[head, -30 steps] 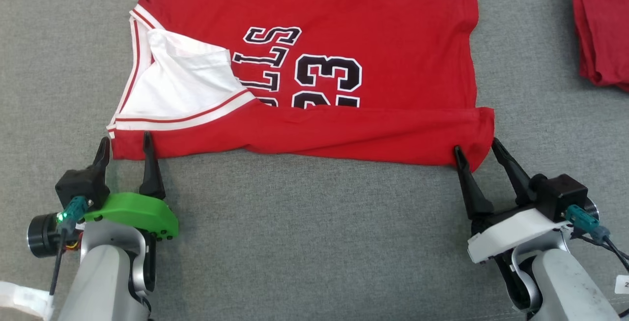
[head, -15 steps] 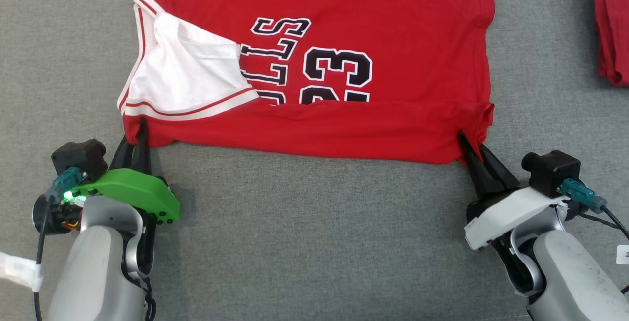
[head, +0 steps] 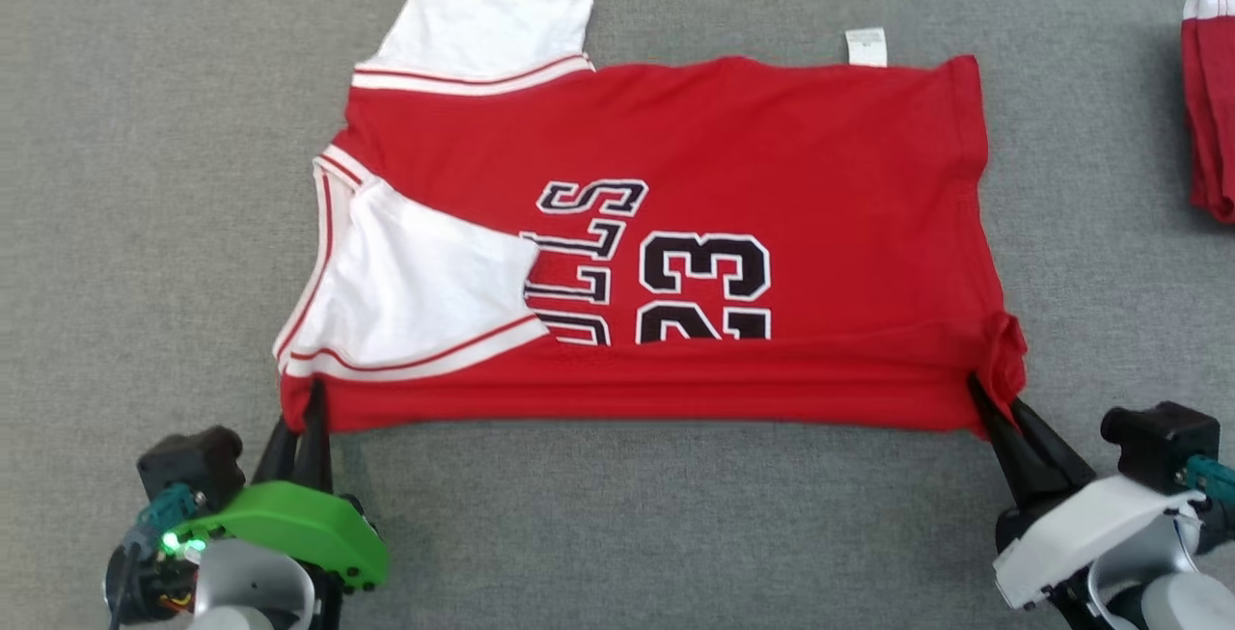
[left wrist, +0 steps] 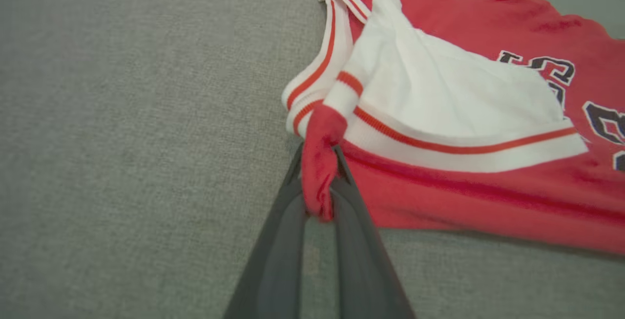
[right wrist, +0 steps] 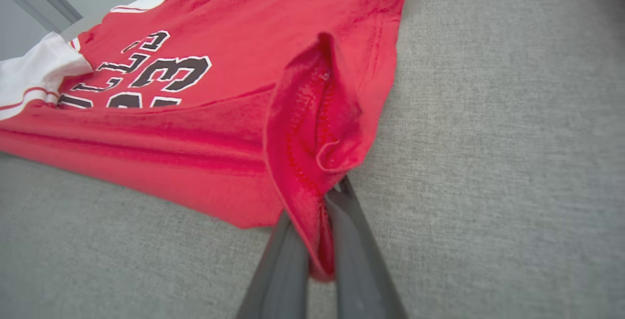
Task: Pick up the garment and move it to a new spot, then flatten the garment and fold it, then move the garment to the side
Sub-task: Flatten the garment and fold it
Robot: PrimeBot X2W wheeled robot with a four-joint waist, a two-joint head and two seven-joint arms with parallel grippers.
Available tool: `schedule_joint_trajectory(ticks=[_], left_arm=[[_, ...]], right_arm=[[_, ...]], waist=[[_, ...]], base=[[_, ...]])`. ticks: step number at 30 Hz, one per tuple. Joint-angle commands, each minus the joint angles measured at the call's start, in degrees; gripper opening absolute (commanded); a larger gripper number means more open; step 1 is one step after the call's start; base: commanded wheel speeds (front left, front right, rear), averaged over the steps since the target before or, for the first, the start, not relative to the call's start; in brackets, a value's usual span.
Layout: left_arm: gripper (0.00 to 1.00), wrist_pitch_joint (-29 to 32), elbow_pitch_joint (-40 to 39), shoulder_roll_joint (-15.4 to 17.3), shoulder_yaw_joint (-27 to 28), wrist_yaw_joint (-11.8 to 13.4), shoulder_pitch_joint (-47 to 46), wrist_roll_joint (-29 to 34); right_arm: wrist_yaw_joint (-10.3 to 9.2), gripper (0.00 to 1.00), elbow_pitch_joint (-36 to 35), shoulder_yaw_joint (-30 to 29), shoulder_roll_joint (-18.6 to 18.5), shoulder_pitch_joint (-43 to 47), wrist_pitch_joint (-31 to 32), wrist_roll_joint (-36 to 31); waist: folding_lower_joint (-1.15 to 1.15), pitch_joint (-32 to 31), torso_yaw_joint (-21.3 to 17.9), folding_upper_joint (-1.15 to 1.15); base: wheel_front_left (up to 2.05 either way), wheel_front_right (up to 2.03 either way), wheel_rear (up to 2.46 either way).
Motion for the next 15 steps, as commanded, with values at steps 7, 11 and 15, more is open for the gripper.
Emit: schedule_joint_trajectory(ticks=[7, 11, 15], left_arm=[[0.34, 0.31, -3.38, -1.66, -1.55, 1.73, 7.23, -0.47], [1.00, -1.21, -3.55, -1.65, -1.99, 2.41, 7.75, 0.67], [1.00, -5.83, -5.39, -1.00, -1.93, 3.90, 6.19, 4.02]], right_arm=[[-0.16, 0.36, -1.79, -1.97, 1.67, 6.05, 1.39, 0.06], [-0.15, 1.00, -1.34, -2.35, 2.01, 4.38, -0.83, -1.27], [-0.14, 1.00, -2.64, -4.28, 2.85, 2.53, -5.60, -5.11]], waist=[[0.00, -2.96, 0.28, 0.00], [0.00, -3.57, -0.55, 0.00], [0.00, -4.08, -1.31, 0.00]], base=[[0.00, 0.00, 0.00], [0.00, 0.00, 0.00], [0.00, 0.00, 0.00]])
